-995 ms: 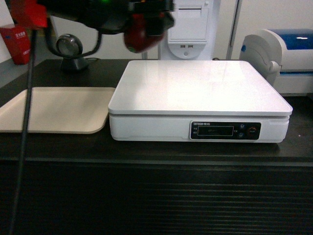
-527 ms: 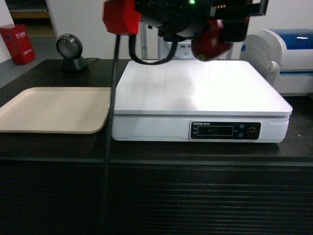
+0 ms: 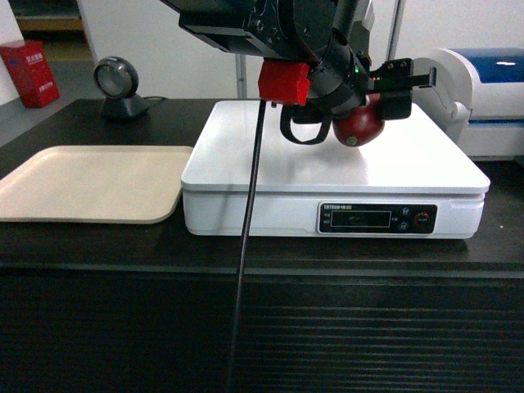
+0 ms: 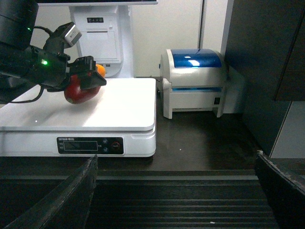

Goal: Place dark red mango on scale at checkout

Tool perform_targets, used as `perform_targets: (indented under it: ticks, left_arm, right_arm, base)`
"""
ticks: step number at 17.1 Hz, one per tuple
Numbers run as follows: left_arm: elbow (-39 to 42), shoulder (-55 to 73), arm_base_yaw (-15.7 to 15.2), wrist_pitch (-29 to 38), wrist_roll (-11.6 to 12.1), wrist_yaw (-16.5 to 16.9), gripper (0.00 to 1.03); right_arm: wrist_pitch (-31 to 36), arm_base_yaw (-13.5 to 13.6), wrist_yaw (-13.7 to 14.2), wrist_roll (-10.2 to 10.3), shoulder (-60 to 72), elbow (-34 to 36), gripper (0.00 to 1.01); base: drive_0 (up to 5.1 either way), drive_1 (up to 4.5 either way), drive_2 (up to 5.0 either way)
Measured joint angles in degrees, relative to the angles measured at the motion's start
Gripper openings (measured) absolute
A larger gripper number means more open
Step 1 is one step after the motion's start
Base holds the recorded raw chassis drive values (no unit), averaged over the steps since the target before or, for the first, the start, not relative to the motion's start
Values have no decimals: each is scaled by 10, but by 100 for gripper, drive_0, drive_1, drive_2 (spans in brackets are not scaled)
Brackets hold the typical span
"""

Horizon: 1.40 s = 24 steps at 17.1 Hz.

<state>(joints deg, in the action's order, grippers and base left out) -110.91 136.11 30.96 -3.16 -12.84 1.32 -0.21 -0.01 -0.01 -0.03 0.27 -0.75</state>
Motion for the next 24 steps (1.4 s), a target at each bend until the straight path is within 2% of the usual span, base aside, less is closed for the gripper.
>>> perform_targets:
  ticks: [2,5,9,11,15,16,20,22,24]
  left_arm:
    - [-49,23,-2,-33,-19,-35,65]
    - [-129,64,-8,-90,-36,-80,65]
    - [-149,88,-14,-127,-38,-107,65]
    - [-151,88,-16,-128,-36,-107,65]
    - [-149,88,-19,-107,-30,-100,100]
    - [-146,87,-19,-106,-26,-96,98]
    - [-116,64,-18,-71,-2,-96,98]
    - [-78,29,-15,-15,33,-110,98]
    - [-20,-23,-9,66,86,-110,98]
  right_arm:
    - [0,0,0,0,0,0,98]
    - [0,0,0,0,0,0,98]
    - [0,0,0,0,0,0,98]
    - [0,0,0,0,0,0,98]
    - [0,0,0,0,0,0,98]
    - [0,0,0,0,0,0,98]
    - [0,0,0,0,0,0,98]
    - [0,0,0,0,0,0,98]
    - [0,0,0,0,0,0,98]
  base:
    - [0,0,0]
    - [0,0,0]
    - [0,0,0]
    - [0,0,0]
    - [0,0,0]
    - [0,0,0]
    - [0,0,0]
    - [0,0,0]
    - [0,0,0]
